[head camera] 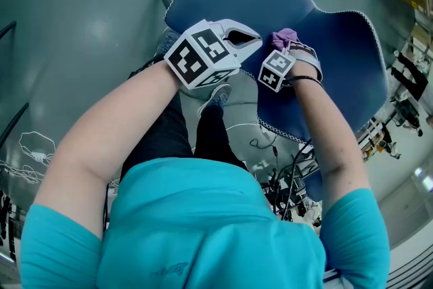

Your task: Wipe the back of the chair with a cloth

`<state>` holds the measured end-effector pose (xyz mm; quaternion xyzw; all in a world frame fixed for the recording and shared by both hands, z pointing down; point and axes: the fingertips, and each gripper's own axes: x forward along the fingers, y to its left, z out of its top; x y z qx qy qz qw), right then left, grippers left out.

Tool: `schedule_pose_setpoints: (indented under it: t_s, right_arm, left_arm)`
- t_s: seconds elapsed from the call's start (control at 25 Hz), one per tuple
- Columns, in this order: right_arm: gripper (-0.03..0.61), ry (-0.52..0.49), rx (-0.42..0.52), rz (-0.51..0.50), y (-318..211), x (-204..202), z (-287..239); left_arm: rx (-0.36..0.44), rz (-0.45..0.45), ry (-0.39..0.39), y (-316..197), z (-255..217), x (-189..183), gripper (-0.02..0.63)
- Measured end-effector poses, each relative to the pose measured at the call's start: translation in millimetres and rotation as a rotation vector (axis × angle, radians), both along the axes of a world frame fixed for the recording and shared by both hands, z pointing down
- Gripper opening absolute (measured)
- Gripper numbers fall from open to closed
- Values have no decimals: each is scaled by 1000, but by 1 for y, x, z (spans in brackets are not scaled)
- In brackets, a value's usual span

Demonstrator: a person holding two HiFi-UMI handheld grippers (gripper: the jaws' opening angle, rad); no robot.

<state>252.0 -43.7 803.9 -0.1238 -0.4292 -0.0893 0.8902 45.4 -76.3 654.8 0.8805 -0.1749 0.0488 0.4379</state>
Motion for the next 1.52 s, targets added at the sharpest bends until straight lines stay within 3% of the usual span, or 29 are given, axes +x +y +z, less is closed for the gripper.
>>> schedule_pose_setpoints:
  t_s: [1.08,1.52]
  right_arm:
    - [94,-22,-138,75,88,-19,0]
    - [92,18,-292,196,144,-37,1]
  left_arm:
    - [2,0,15,8,-5,6,-5]
    - [-6,-18,23,13,-5,3,-5]
